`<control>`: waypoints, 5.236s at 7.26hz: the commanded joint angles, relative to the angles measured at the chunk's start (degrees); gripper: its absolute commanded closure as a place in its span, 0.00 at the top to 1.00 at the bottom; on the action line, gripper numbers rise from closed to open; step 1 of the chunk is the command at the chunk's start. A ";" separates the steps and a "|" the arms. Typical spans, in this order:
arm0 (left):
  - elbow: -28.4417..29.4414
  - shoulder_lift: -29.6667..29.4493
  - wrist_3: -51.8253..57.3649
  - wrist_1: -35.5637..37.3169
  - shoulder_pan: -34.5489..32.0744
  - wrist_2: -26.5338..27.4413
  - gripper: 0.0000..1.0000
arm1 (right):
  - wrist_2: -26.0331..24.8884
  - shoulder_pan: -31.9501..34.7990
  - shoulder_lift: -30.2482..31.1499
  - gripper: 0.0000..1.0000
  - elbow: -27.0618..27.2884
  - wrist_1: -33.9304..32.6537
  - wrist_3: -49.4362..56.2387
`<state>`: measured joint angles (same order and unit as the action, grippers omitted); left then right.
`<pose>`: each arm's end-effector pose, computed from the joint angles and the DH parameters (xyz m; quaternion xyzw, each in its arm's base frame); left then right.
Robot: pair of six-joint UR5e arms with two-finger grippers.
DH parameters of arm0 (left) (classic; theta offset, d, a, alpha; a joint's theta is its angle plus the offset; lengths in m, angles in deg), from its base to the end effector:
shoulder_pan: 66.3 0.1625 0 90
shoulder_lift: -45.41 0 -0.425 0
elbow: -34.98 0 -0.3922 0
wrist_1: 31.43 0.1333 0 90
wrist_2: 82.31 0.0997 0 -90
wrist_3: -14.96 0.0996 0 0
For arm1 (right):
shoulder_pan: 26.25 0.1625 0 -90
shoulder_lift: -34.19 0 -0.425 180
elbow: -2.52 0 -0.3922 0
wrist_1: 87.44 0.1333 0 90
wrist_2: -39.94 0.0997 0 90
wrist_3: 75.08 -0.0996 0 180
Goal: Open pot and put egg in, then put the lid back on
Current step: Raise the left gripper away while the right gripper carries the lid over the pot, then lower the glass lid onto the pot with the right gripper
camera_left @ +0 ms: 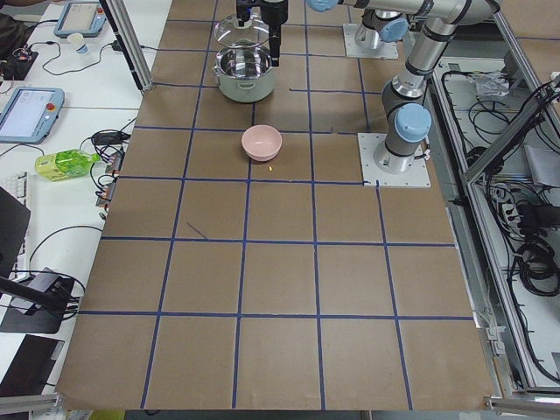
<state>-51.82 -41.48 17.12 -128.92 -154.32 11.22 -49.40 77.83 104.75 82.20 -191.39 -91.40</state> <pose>-0.1110 -0.4685 0.5285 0.0019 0.9995 0.0114 0.0304 0.2852 -0.5846 0.4103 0.0193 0.9989 -0.0392 0.0166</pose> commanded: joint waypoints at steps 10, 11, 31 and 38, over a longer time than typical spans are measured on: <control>-0.82 0.23 0.57 5.30 0.57 -3.44 1.00 | -2.51 6.84 1.95 0.02 4.07 -4.84 -5.56; -0.91 0.23 0.57 5.21 0.48 -3.53 1.00 | -2.50 6.84 1.69 0.02 5.12 -5.99 -8.35; -1.44 0.41 0.57 5.30 0.39 -3.88 1.00 | -3.56 6.84 -3.59 0.04 6.10 -13.38 -12.51; -1.44 0.41 0.57 5.39 0.39 -3.88 1.00 | -2.23 6.84 -3.68 0.04 6.19 -13.29 -11.28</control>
<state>-53.26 -41.13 17.68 -123.56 -153.92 7.34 -51.28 84.67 101.14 88.32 -204.83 -103.40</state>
